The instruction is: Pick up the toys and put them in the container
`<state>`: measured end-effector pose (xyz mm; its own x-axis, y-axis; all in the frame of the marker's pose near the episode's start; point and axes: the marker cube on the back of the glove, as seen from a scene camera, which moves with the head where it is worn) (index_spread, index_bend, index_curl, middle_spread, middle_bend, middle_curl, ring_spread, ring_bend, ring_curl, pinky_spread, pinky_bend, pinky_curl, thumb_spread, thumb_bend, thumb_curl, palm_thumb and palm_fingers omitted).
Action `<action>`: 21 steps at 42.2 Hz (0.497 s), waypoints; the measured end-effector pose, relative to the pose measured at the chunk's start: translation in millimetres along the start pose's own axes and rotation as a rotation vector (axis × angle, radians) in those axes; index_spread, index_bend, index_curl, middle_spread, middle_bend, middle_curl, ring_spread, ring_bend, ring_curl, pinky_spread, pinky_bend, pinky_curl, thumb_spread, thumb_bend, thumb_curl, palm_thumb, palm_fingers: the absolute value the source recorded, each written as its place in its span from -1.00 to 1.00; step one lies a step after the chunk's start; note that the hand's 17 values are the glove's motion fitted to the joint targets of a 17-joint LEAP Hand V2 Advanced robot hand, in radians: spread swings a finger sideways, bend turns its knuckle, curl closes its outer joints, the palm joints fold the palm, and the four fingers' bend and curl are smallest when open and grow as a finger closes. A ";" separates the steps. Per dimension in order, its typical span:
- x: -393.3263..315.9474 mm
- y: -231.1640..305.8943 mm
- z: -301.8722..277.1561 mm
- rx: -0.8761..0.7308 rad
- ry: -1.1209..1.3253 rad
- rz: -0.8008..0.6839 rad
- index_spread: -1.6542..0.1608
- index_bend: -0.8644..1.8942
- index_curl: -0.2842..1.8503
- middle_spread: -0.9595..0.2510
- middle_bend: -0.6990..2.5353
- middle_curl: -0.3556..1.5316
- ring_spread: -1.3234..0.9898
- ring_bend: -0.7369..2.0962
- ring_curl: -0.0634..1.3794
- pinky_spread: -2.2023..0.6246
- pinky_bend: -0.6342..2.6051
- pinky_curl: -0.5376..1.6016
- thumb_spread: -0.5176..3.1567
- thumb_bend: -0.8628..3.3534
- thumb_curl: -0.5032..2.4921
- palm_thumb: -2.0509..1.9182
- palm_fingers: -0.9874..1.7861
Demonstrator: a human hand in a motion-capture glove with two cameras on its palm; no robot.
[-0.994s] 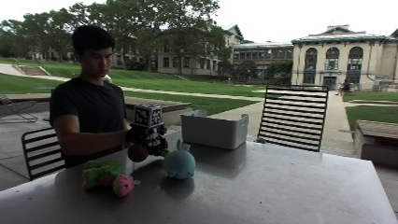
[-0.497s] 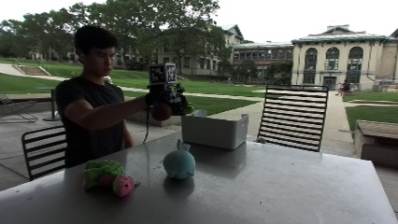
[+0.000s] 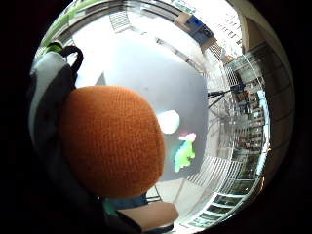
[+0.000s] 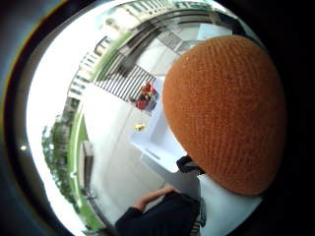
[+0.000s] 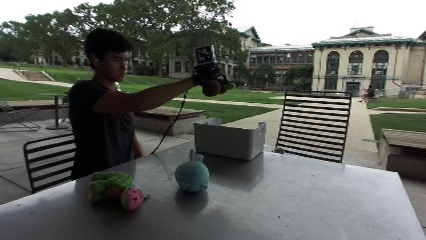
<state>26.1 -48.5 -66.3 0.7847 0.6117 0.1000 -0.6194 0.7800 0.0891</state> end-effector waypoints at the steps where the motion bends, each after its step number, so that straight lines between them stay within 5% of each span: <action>1: -6.0 -8.3 -0.9 0.000 -0.013 -0.026 0.44 -0.27 0.15 -0.05 -0.03 0.00 -0.21 0.41 -0.19 0.25 -0.05 -0.09 -0.37 -0.57 -0.10 0.34 0.46; 9: -89.2 -39.1 7.7 -0.015 -0.098 -0.313 0.41 -0.28 0.20 -0.07 -0.03 0.01 -0.21 0.41 -0.19 0.25 -0.04 -0.09 -0.36 -0.58 -0.08 0.34 0.45; 21: -169.7 -47.5 42.9 -0.053 -0.055 -0.298 0.38 -0.29 0.27 -0.08 -0.03 0.03 -0.21 0.42 -0.19 0.25 -0.03 -0.09 -0.36 -0.59 -0.06 0.35 0.44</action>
<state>-78.6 -195.0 -44.9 0.9283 0.3483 0.1305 -0.3591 0.9306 0.0712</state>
